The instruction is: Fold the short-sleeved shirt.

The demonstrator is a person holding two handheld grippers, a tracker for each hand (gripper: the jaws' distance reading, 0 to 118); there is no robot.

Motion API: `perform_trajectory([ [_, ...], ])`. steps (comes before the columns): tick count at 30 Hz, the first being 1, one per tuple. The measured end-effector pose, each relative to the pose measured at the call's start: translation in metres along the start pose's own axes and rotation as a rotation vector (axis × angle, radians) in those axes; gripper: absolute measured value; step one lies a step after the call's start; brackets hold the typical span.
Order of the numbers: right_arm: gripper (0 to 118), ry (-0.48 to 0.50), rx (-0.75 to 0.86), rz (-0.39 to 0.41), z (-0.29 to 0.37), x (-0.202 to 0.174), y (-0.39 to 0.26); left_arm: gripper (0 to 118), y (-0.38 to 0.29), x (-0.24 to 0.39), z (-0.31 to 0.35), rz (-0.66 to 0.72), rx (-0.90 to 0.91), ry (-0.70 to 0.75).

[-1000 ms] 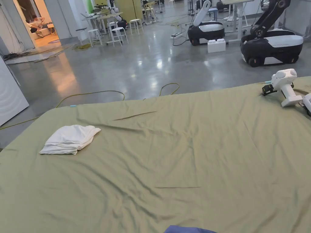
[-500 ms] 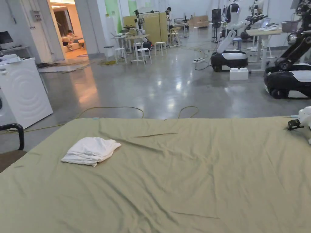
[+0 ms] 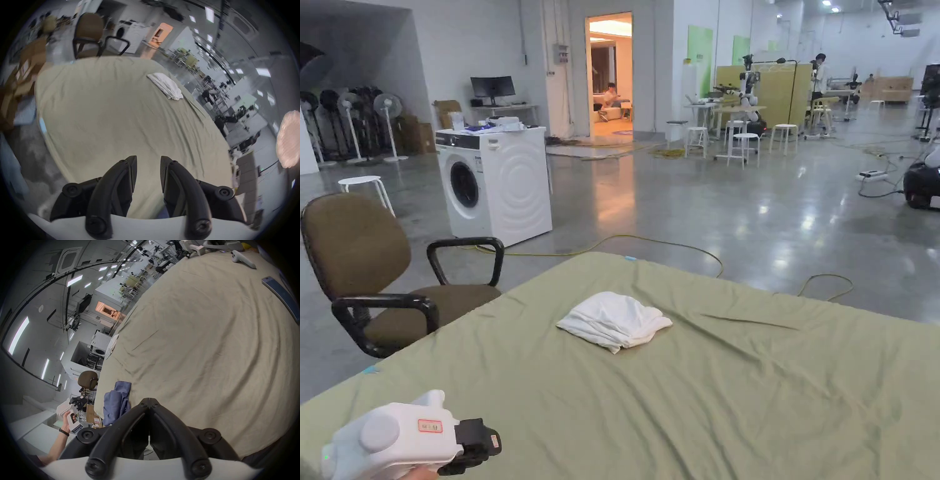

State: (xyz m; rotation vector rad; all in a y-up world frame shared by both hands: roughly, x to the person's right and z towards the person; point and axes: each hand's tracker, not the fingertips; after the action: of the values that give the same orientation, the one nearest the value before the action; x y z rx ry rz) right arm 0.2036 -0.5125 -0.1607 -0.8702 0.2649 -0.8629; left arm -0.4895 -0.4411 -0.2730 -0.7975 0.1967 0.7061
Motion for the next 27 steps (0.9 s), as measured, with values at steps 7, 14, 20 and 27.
perform_trajectory([
  [7,0,-0.011,-0.047,0.085,0.009,-0.012,-0.018,35,-0.093,0.035,-0.038,-0.179,-0.269,-0.319],
  [14,0,-0.086,0.048,0.297,0.057,-0.017,-0.047,56,-0.183,0.088,0.002,-0.595,-0.269,-0.281],
  [20,0,-0.200,0.286,0.555,0.116,-0.048,-0.050,55,-0.228,0.174,0.119,-0.872,0.292,-0.344],
  [27,0,-0.231,0.642,0.741,0.189,-0.118,-0.025,55,-0.218,0.226,0.198,-0.910,0.681,-0.320],
])
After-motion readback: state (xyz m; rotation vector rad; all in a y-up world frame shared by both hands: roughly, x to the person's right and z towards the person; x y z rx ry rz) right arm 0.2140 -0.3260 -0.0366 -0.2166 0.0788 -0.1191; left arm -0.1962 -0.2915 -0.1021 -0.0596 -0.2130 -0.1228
